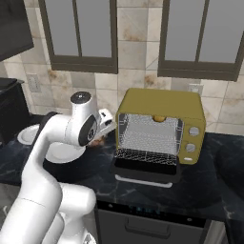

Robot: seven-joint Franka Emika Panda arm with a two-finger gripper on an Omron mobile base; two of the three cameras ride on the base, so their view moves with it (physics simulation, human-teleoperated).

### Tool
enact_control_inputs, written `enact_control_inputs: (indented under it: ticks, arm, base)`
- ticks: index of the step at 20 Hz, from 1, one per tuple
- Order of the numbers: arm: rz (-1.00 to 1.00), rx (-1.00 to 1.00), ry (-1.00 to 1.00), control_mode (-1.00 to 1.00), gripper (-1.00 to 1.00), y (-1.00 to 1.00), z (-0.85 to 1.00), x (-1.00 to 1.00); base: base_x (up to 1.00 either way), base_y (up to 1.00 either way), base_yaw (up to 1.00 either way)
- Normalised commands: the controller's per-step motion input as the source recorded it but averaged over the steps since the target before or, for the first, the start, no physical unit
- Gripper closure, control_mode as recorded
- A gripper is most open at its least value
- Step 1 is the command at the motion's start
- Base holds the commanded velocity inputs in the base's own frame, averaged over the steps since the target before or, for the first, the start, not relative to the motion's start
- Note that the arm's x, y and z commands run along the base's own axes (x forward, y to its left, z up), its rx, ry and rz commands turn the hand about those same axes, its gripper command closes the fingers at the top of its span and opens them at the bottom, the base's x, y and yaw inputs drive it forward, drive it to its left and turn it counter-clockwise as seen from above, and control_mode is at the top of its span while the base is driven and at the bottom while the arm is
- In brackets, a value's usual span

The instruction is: Open the toaster oven door. Place the bread on the top rack in the toaster oven and place the chicken drumstick on the bottom rack.

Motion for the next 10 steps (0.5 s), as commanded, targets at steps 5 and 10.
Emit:
enact_control_inputs:
  ticks: [5,10]
  arm:
    - [-0.05,0.00,0.05,-1.00,1.00,-1.00,0.00,0.00]
    - [-0.10,-0.01,0.13,-1.00,1.00,-0.93,-0.09,0.10]
  base:
    - [0.00,0.00,0.00]
    - [0.00,0.00,0.00]
